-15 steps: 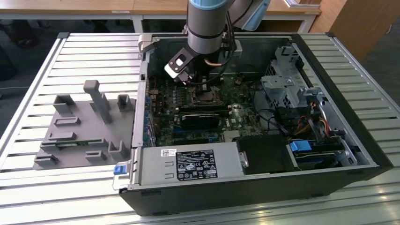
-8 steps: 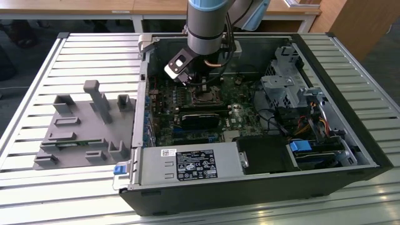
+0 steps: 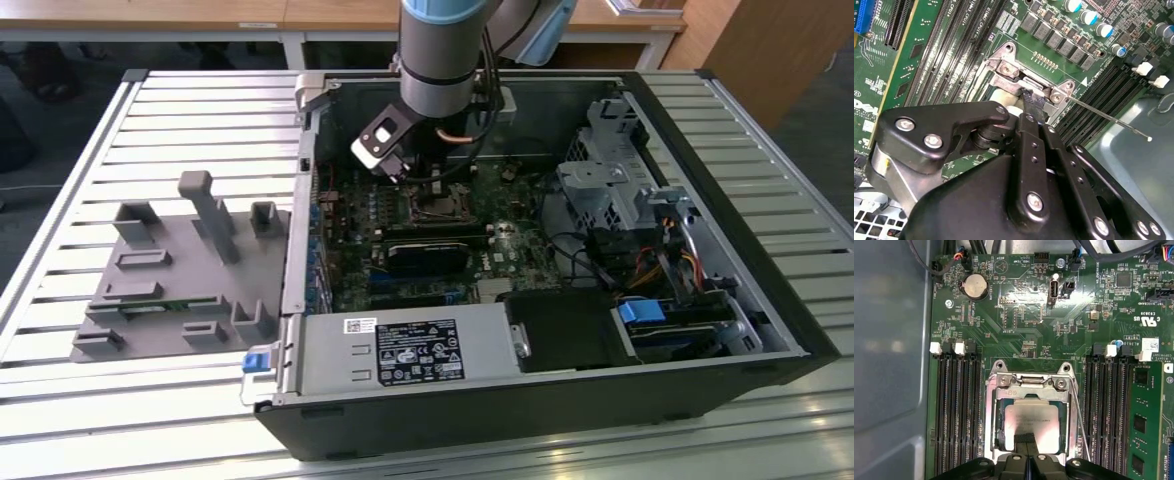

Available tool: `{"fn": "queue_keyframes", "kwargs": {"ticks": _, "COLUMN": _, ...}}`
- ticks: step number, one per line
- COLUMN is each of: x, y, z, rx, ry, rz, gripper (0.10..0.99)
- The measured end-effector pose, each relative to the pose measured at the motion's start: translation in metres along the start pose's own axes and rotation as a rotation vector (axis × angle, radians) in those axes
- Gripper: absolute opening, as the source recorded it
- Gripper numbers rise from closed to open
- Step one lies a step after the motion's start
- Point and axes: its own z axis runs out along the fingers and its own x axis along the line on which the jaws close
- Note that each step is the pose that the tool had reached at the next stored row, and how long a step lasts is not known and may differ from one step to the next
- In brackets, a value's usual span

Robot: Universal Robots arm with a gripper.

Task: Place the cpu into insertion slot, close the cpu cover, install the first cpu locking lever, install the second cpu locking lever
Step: 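Close the cpu cover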

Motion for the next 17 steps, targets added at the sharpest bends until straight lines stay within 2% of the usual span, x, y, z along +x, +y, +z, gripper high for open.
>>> {"fn": "queue_keyframes", "kwargs": {"ticks": 4, "x": 0.0007, "y": 0.0001, "z": -0.007, "rx": 0.0, "ry": 0.0003, "rz": 0.0, "gripper": 0.106}}
{"fn": "queue_keyframes", "kwargs": {"ticks": 17, "x": 0.0002, "y": 0.0001, "z": -0.0025, "rx": -0.003, "ry": -0.0019, "rz": 0.0, "gripper": 0.106}}
